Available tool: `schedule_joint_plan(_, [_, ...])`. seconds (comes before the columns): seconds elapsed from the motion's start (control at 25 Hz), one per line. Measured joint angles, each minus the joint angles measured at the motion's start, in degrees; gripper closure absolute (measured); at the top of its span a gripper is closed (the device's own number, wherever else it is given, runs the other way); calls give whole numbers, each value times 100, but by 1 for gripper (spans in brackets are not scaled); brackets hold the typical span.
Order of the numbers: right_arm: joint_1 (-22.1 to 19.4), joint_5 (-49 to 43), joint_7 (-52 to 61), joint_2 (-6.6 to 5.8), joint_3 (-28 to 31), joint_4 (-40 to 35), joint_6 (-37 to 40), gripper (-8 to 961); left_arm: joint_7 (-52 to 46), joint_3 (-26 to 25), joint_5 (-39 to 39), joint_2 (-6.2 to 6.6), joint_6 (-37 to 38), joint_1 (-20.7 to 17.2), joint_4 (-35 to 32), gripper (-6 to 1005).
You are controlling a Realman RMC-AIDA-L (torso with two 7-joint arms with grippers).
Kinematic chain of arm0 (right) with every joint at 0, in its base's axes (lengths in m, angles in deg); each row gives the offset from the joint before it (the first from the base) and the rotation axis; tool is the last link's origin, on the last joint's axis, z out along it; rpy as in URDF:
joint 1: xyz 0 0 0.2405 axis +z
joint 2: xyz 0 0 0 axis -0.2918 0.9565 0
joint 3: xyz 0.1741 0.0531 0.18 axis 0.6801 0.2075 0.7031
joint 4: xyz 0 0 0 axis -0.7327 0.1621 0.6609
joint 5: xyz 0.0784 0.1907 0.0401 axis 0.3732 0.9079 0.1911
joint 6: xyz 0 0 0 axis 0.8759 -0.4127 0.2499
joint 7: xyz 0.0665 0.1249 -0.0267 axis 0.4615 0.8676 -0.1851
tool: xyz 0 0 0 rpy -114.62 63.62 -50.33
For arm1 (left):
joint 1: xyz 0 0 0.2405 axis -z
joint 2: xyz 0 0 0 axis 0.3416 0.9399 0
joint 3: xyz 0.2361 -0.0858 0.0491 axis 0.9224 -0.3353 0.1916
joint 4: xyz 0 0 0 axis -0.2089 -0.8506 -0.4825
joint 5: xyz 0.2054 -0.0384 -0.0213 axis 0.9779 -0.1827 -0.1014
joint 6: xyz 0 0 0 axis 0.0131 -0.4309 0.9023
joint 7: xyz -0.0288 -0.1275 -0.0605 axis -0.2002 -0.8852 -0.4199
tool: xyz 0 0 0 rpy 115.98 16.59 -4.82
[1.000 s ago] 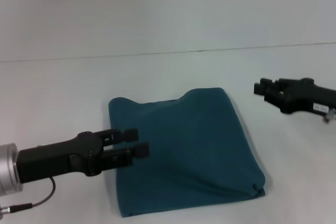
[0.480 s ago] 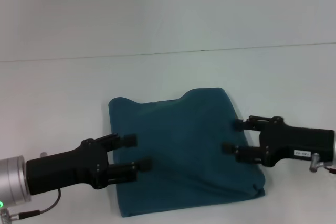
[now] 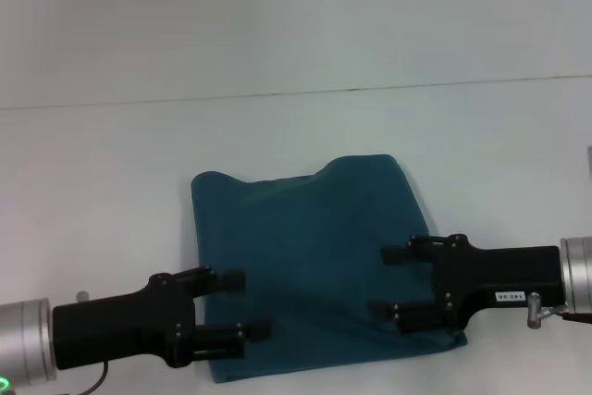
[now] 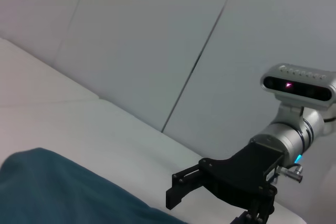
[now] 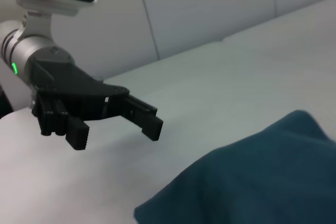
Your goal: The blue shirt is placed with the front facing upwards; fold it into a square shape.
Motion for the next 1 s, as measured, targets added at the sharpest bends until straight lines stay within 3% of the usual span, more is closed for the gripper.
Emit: schedule_joint_plan(1.0, [73, -88, 160, -47, 99, -54, 209, 45, -30, 9, 99, 8, 77, 40, -27, 111])
